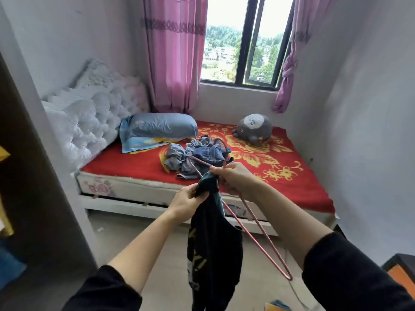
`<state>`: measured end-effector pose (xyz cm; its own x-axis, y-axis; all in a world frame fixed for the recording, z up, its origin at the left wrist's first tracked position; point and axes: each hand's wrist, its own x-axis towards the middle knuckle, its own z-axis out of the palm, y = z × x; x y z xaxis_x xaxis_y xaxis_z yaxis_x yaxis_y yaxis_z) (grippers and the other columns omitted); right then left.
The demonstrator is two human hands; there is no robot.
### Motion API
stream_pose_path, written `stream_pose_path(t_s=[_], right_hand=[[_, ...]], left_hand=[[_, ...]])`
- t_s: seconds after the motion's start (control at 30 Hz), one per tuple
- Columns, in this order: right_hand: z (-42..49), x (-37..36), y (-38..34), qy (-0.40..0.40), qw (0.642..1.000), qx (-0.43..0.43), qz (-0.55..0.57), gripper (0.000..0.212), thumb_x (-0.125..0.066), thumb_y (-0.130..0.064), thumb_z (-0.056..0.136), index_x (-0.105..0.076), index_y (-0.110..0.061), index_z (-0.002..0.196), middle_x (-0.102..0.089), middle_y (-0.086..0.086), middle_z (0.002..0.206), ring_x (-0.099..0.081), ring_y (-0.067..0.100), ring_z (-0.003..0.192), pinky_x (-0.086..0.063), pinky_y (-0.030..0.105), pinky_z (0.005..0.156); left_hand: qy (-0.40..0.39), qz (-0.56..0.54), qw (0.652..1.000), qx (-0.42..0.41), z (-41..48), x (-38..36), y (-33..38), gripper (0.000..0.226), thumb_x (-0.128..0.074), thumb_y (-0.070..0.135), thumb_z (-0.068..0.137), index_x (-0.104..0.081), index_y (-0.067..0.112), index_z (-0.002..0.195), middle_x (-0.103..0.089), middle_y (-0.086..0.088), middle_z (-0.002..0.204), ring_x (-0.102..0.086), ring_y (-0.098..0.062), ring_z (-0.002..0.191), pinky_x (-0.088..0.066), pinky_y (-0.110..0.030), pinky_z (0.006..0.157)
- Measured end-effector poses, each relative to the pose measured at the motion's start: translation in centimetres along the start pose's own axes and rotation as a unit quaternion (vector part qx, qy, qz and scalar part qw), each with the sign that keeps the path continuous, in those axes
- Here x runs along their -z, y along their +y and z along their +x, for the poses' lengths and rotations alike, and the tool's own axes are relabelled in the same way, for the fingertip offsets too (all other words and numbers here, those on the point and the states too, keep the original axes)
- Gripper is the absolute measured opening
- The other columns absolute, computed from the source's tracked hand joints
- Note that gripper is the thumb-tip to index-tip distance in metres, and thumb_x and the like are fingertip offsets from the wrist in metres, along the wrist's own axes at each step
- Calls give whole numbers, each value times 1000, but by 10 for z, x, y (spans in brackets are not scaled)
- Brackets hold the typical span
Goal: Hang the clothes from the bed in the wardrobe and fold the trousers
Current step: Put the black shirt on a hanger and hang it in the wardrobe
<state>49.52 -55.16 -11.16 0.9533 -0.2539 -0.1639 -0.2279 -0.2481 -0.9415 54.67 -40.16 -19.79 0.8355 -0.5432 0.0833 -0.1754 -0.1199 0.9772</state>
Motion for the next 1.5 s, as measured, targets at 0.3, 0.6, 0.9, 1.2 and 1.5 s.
stream_pose_path(t_s=[0.3,0.6,0.9,1.2,1.5], right_hand=[[-4,57,73,-16,991,-31,-132,17,-75,-27,76,-68,-12,80,-57,-10,64,-47,3,55,-33,12,48],[-14,68,129,34,972,-1,-234,24,-69,-14,67,-53,-14,49,-56,-3,54,-52,14,56,-45,33,61],[-11,55,94,229,915,194,-270,30,-58,-13,77,-36,-19,57,-44,-1,48,-39,21,50,-38,38,52],[-1,41,88,256,908,245,-223,25,-59,-9,78,-40,-15,62,-38,-7,46,-32,8,40,-33,32,47],[2,55,94,266,902,241,-239,33,-59,-7,78,-38,-25,59,-40,-11,46,-34,7,41,-34,32,47]], left_hand=[[27,-179,982,58,25,-21,18,9,-64,24,91,-69,20,97,-75,4,86,-72,-13,76,-55,-26,55],[104,-232,958,130,31,-26,8,8,-58,13,95,-61,18,100,-69,0,86,-67,-15,71,-54,-31,51],[234,-197,934,187,14,1,-27,42,-50,-3,82,-53,22,115,-54,-7,114,-59,-28,97,-57,-42,53],[240,-266,886,293,3,10,-57,8,-60,15,88,-59,7,85,-59,-11,87,-59,-24,81,-55,-37,57],[205,-150,912,321,2,-14,-79,22,-46,-14,78,-48,3,64,-52,-12,76,-63,-29,68,-60,-37,58]])
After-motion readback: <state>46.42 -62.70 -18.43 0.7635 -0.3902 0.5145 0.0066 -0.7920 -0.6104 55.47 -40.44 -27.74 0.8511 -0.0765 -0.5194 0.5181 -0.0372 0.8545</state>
